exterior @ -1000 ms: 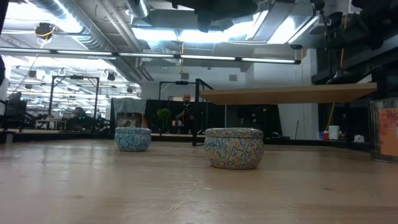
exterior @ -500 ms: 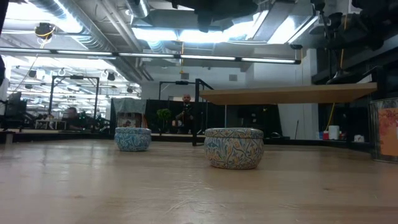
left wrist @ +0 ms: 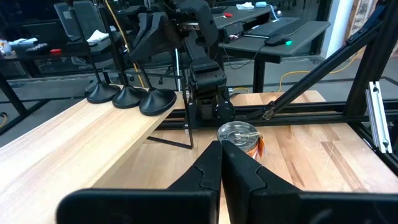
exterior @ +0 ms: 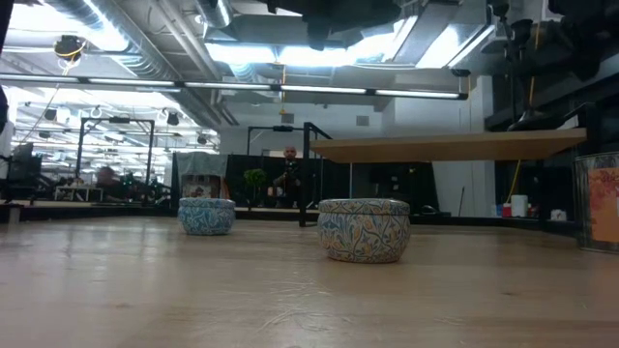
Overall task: Pick & Place candle stick holders
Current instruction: Align the black candle holder with the other black candle holder on the shelf
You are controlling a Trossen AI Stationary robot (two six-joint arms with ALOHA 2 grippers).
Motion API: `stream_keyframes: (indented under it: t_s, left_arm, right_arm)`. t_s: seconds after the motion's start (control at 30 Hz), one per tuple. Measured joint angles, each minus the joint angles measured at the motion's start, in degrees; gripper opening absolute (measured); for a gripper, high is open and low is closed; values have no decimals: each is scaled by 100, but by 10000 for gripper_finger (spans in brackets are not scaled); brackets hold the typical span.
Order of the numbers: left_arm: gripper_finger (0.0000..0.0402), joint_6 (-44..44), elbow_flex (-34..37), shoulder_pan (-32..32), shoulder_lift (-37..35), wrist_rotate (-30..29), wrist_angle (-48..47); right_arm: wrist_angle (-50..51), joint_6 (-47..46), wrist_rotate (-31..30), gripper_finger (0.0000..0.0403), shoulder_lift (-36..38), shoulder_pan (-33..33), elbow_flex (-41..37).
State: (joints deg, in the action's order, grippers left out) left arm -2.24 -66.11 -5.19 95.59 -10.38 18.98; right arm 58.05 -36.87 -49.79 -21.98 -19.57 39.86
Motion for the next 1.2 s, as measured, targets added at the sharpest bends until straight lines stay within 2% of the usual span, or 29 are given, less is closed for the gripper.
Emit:
stream_keyframes:
  t_s: [0.3, 0.43, 0.93, 1.2]
  left_arm:
    - [8, 0, 2, 0, 0, -1, 0]
    - [5, -2, 2, -2, 0, 1, -2]
    - [5, -2, 2, -1, 0, 0, -3]
    - [5, -2, 2, -1, 0, 1, -2]
  right_arm:
    - [246, -307, 193, 117, -7, 1, -22]
    - [248, -377, 371, 140, -7, 2, -20]
    - [224, -348, 411, 169, -4, 0, 10]
    - [219, 57, 503, 174, -2, 0, 492]
